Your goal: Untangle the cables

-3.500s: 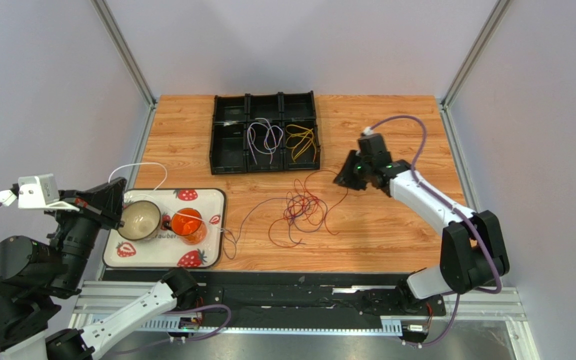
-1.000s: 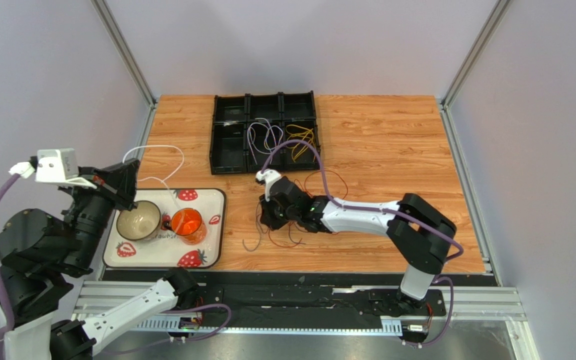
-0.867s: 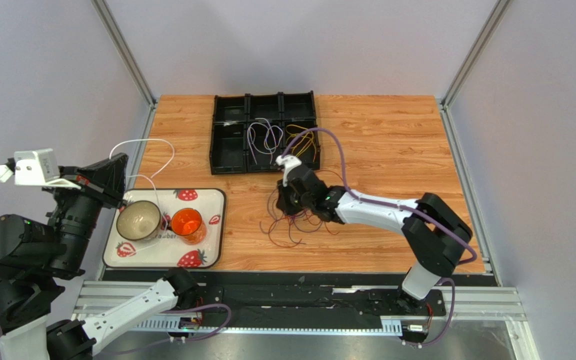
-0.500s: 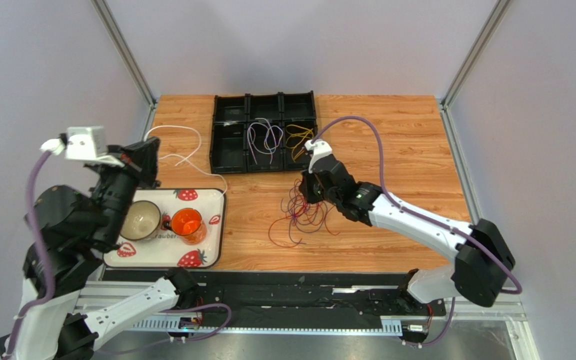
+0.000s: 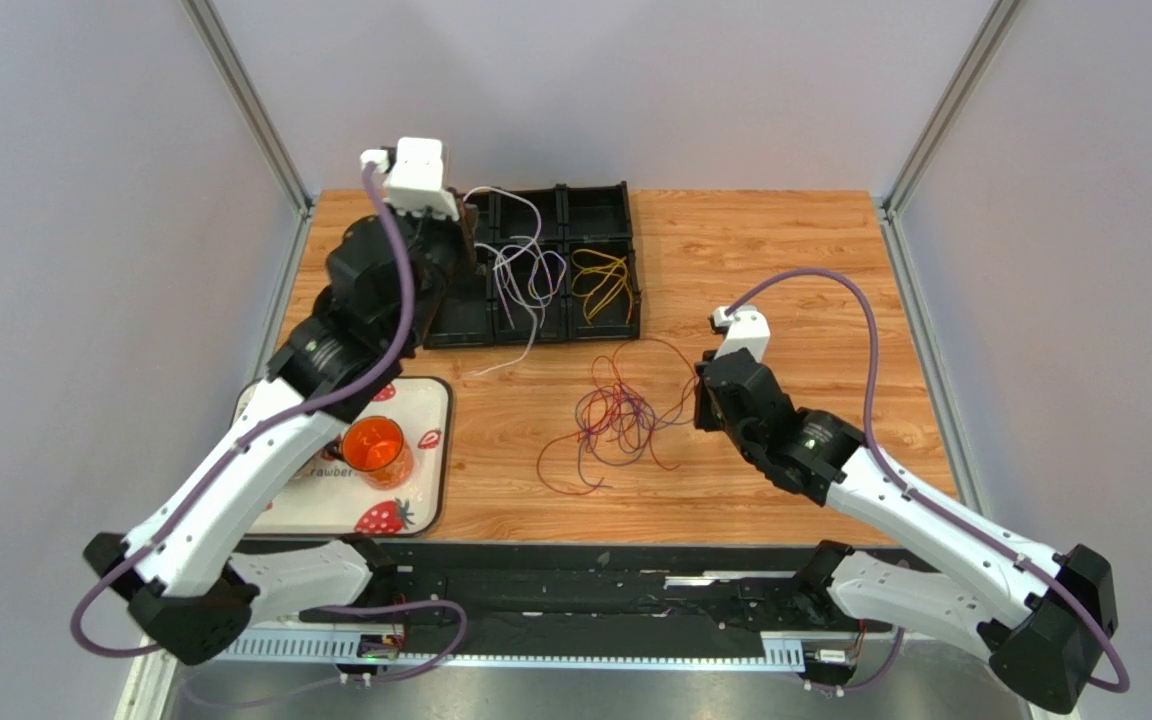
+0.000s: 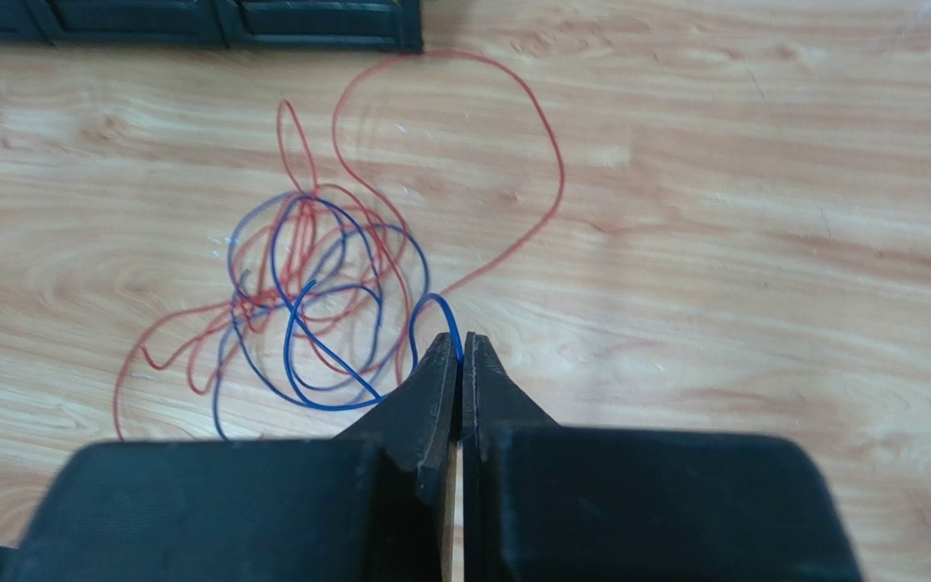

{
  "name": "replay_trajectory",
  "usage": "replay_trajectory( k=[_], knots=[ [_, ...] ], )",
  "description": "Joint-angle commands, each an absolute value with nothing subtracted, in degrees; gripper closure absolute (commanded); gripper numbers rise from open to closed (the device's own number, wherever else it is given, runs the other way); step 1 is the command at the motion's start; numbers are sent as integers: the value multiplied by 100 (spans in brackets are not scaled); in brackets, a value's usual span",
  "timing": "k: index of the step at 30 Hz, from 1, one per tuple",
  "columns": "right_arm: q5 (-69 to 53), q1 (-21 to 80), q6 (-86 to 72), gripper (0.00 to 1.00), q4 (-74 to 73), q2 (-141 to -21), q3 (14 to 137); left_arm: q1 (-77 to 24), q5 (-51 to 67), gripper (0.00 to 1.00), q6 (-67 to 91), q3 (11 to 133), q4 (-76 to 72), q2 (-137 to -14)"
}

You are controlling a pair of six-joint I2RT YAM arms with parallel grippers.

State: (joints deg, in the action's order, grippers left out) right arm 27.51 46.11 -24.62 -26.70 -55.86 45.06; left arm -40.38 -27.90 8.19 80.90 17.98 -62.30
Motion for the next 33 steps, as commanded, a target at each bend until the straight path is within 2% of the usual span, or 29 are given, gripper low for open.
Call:
replay_trajectory(
  k=[1, 8, 20, 33],
  knots=[
    [2901, 4614, -2742, 100, -2918, -5204, 4228, -3535, -2137, 100, 1256, 8288, 1205, -6723],
    [2584, 4605, -2892, 100, -2997, -4861, 3894, -3015, -1670, 100, 1573, 8305, 546, -7452],
    [2250, 4605, -3050, 100, -2812, -5054, 3463, -2769, -1828, 100, 1380, 8692, -298, -9069],
    [2083, 4606, -3050, 100, -2751, -5036, 3392, -2400, -1503, 100, 1538, 9140, -387, -9685]
  ],
)
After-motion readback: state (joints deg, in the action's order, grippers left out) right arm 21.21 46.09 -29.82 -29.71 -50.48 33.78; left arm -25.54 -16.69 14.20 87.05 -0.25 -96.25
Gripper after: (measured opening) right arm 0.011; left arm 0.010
